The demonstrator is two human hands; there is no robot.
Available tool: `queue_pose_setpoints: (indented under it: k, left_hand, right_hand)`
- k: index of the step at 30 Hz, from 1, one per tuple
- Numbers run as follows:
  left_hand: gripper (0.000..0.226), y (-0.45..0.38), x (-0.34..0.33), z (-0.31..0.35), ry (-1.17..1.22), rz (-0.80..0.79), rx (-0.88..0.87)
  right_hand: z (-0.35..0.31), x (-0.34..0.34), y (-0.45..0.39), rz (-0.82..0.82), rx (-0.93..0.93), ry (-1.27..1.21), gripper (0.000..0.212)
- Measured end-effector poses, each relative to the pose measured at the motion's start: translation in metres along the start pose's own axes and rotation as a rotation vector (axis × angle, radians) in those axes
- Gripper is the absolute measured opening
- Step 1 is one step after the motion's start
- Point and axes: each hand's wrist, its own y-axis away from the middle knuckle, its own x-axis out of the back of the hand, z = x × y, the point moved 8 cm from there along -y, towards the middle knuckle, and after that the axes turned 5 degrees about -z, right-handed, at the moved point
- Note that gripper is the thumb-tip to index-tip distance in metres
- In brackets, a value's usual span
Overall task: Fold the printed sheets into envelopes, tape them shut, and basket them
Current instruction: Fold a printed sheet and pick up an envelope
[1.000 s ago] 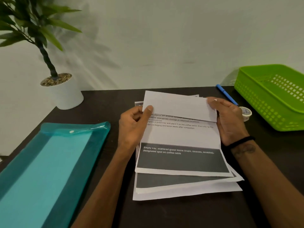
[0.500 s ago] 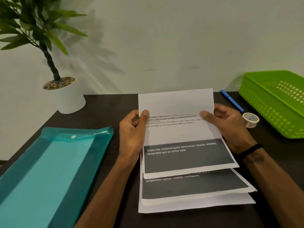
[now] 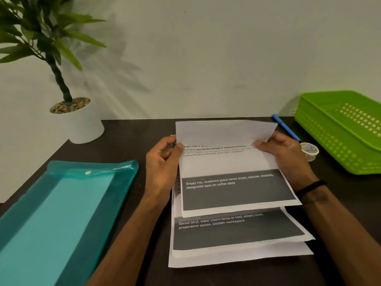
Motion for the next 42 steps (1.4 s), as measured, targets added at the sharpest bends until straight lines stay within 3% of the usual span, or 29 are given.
queue_pose_setpoints:
  k: [5,12,22,26,28,30,32,33,36,39,42]
  left_hand:
    - [0.018,-0.002,0.001,-0.003,-0.001,-0.011,0.011]
    - [0.029,-0.002,0.004,-0.005,0.034,0.037,0.081]
    - [0.012,-0.007,0.008,-0.013,0.033,0.032,0.062]
    - [0.012,-0.008,0.01,-0.013,0.037,0.057,0.067]
    - [0.014,-0.007,0.009,-0.01,0.044,0.076,0.045]
    - [0.016,-0.006,0.009,-0.007,0.06,0.091,0.021]
    - [0.018,-0.005,0.009,-0.005,0.06,0.104,0.001]
    - [0.019,-0.004,0.01,-0.003,0.04,0.122,-0.021]
    - [0.021,0.003,0.013,0.014,-0.162,0.217,-0.176]
    - [0.031,0.013,0.002,0.033,-0.448,0.226,-0.324]
    - [0.043,0.014,-0.004,0.035,-0.703,0.169,-0.36]
  right_hand:
    - [-0.005,0.003,-0.001,-0.01,0.02,0.063,0.023]
    - [-0.003,-0.001,-0.001,-0.035,0.009,0.066,0.047]
    - [-0.004,-0.004,-0.001,-0.023,0.059,0.095,0.051]
    - [0.002,-0.005,0.002,-0.008,-0.074,-0.186,0.03]
    - [0.004,-0.006,0.005,-0.01,-0.122,-0.324,0.034]
    - [0.001,-0.007,0.005,0.009,-0.102,-0.327,0.031]
    - [-0.003,-0.01,0.006,-0.022,-0.026,-0.154,0.013]
    - [-0.005,-0.013,0.008,-0.059,0.017,-0.044,0.006]
    - [-0.002,-0.014,0.007,-0.144,0.073,0.124,0.037]
    - [-0.006,-0.015,0.008,-0.153,0.079,0.119,0.035]
    - [-0.007,-0.015,0.009,-0.151,0.077,0.079,0.031]
